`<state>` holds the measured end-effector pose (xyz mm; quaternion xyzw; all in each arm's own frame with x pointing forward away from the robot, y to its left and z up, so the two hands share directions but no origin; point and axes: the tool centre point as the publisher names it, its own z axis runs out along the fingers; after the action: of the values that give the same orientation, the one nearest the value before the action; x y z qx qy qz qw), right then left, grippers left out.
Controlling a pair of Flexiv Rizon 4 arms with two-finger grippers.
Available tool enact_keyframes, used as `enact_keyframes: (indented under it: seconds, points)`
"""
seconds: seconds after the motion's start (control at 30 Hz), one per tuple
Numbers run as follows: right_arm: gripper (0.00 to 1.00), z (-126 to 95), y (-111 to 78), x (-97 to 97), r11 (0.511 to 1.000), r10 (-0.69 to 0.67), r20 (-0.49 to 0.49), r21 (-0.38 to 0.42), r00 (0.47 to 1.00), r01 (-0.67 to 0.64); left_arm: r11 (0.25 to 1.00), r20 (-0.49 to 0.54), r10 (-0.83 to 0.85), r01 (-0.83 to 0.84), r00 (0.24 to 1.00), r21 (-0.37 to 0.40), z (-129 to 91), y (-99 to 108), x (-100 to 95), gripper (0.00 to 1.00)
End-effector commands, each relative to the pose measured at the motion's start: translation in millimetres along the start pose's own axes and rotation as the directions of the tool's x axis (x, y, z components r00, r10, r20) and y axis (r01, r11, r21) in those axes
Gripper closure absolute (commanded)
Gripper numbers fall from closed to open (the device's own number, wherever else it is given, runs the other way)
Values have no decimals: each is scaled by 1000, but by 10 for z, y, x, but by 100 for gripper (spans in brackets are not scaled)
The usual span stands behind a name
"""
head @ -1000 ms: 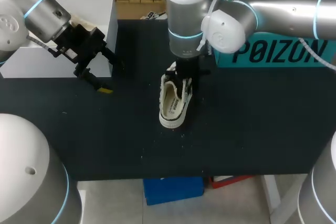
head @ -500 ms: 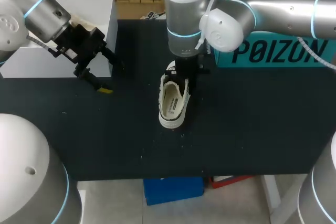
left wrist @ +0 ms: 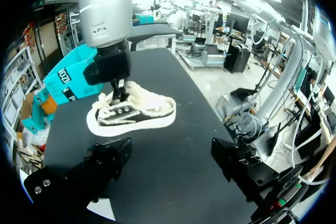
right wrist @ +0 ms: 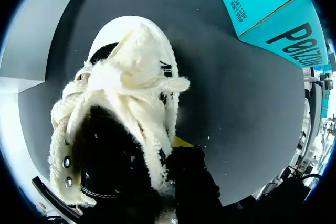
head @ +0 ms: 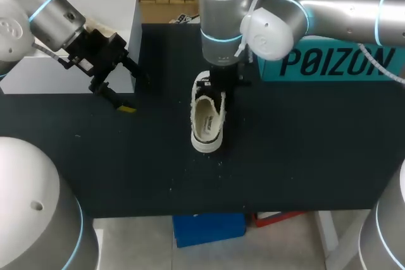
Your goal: Take the shoe out of the shoebox, open the shoe tongue, remove and reinsert the insole, then place the shoe into the shoebox
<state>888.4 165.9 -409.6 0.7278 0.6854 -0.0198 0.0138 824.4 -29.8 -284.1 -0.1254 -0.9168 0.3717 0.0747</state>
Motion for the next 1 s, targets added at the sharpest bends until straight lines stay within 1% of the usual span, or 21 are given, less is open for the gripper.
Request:
enact_keyframes:
  seconds: [0.03,0.1,0.3,0.43,0.57,0.67,0.8,0.83,0.9,0.97,1.0]
  points:
    - [100,-447,46,-50,1000,-2,11,8,1000,2,1000,-1,0,0,1000,-3,3,3,2,0]
    - [100,-675,79,-106,1000,2,8,1,1000,-2,1000,-1,0,0,1000,-3,3,3,2,0]
    - [100,-1331,104,-275,1000,-6,42,0,999,6,1000,-1,0,0,1000,-3,3,3,2,0]
    - [100,-1717,105,-375,1000,-18,56,3,998,18,1000,-1,0,0,1000,-3,3,3,2,0]
    - [100,-2101,76,-435,998,-60,42,-11,997,60,1000,-1,0,0,1000,-3,3,3,2,0]
    - [100,-2271,65,-481,996,-91,32,-18,995,92,1000,-1,0,0,1000,-3,3,3,2,0]
    - [100,-2468,108,-601,982,-181,26,-44,983,182,1000,-1,0,0,1000,-3,3,3,2,0]
    - [100,-2517,135,-658,974,-219,14,-55,976,220,1000,-1,0,0,1000,-3,3,3,2,0]
    - [100,-2587,175,-751,952,-298,30,-65,954,299,1000,-1,0,0,1000,-3,3,3,2,0]
    - [100,-2640,215,-856,921,-384,36,-55,923,385,1000,-1,0,0,1000,-3,3,3,2,0]
    - [100,-2663,240,-917,902,-426,57,-53,903,428,1000,-1,0,0,1000,-3,3,3,2,0]
